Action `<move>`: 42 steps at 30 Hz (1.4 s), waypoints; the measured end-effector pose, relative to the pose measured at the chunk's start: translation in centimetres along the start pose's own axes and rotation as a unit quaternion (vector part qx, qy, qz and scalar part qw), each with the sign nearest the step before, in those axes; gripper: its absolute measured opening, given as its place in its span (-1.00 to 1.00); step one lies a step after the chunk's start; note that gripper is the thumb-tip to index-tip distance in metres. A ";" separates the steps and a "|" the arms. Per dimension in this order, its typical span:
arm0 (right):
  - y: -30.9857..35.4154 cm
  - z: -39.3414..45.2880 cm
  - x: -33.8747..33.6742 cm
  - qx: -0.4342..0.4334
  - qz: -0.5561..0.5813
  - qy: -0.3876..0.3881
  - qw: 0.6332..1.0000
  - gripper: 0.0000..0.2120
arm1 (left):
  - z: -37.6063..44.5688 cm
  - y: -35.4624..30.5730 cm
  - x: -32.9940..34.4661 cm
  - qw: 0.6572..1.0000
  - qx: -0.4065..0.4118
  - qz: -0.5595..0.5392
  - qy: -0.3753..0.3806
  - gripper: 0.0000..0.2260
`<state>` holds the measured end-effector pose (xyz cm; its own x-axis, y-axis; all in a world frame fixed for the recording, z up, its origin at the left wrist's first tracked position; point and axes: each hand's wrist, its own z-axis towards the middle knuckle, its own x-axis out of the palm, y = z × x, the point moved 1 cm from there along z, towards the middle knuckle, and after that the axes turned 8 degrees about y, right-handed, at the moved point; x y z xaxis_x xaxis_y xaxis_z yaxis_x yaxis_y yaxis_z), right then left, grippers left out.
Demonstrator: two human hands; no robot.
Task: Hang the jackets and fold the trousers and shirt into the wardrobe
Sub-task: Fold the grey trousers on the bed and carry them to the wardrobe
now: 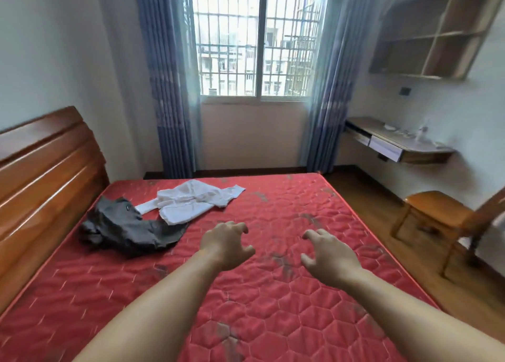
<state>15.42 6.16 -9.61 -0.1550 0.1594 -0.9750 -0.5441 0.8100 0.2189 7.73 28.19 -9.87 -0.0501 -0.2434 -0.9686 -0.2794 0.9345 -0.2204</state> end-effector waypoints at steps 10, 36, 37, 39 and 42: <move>-0.2 7.4 2.3 -0.073 0.029 0.031 0.996 -0.56 | 0.8 2.1 1.3 0.993 -0.118 0.009 0.015 -0.52; 31.4 34.8 12.7 -0.182 0.015 0.104 0.978 -0.60 | 9.4 41.8 -3.7 0.958 -0.283 -0.054 -0.007 -0.56; 32.1 36.2 13.1 -0.188 0.015 0.110 0.976 -0.61 | 9.8 42.6 -3.8 0.955 -0.290 -0.054 -0.010 -0.56; 33.5 38.8 14.3 -0.192 0.016 0.126 0.973 -0.60 | 10.4 44.4 -3.7 0.950 -0.309 -0.052 -0.010 -0.55; 35.9 41.4 17.1 -0.193 0.029 0.157 0.968 -0.58 | 11.4 47.9 -3.1 0.944 -0.326 -0.043 0.003 -0.56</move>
<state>27.42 61.31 -20.09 -0.4047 -0.0298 -0.9139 -0.7847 0.5245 0.3304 5.48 76.64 -18.75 -0.0048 -0.3152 -0.9490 -0.8140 0.5525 -0.1794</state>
